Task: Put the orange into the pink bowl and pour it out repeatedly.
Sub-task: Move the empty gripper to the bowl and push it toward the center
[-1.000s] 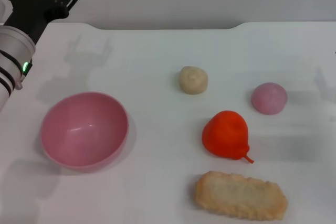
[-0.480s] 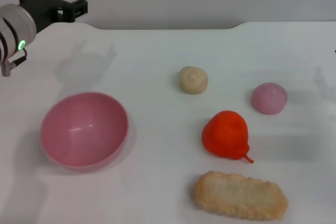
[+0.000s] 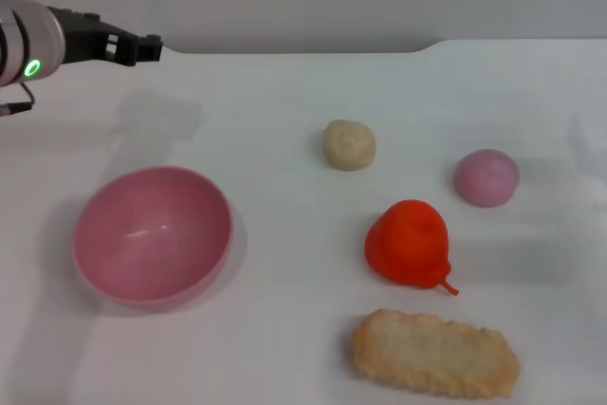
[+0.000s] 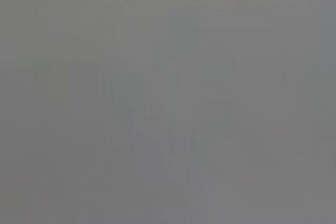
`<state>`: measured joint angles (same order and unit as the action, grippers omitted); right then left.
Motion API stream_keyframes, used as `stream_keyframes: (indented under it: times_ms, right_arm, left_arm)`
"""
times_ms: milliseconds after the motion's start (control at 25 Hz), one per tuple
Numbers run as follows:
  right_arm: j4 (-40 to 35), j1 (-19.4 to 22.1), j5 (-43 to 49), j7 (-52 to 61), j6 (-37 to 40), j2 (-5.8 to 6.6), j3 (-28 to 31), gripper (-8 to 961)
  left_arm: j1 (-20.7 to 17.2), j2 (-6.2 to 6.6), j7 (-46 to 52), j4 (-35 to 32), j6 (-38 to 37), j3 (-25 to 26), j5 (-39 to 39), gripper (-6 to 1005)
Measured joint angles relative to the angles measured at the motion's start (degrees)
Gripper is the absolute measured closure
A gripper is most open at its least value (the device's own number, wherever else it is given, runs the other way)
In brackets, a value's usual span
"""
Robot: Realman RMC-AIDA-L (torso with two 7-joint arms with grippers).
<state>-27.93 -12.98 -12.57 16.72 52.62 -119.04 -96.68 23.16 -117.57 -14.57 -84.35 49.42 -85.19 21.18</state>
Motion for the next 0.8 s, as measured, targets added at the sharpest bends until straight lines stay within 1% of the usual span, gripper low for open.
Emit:
stream_keyframes:
  times_ms: [80,160,240,360,440,520,560,680,760,800]
  right_arm:
    - [0.0,-0.2,0.0,0.0,-1.0,0.09,0.2,214]
    - [0.0,-0.3,0.0,-0.1,-1.8,0.19,0.8,214]
    - [-0.3,-0.4,0.0,-0.3,-1.9,0.22,1.3,214]
    - [-1.0,-0.5,0.0,-0.4,-2.0,0.22,1.6,214]
    - [-1.0,-0.5,0.2,-0.4,-2.2,0.22,2.1,214]
    - [-0.8,-0.7,0.4,-0.7,-2.6,0.30,2.6,214]
    - [-0.7,-0.9,0.5,-0.9,-2.8,0.34,2.8,214]
    - [-0.4,-1.2,0.6,-2.4,-4.0,0.37,2.9,214]
    - [-0.5,-1.2,0.7,-4.0,-4.7,0.37,2.9,214]
    - [-0.6,-1.0,0.7,-4.4,-4.8,0.33,2.9,214]
  left_arm:
    - [0.0,0.00,0.0,0.0,0.0,0.0,0.0,199]
    - [1.9,-0.05,-1.2,-0.6,5.1,2.1,0.0,199]
    - [2.5,-0.02,-1.3,-1.4,6.9,2.4,0.0,198]
    - [2.5,-0.02,-1.3,-2.1,7.6,2.5,0.0,198]
    - [2.7,-0.12,-0.8,-5.3,12.2,3.5,0.0,198]
    - [2.8,-0.14,-0.6,-6.2,13.7,3.8,0.1,198]
    - [3.3,-0.15,-0.2,-7.8,16.9,4.3,0.0,198]
    - [4.3,-0.23,0.7,-9.8,21.9,4.3,-1.7,198]
    - [4.3,-0.23,0.7,-9.8,21.9,4.3,-1.7,198]
    - [4.8,-0.34,2.1,-9.9,25.8,2.9,-4.9,198]
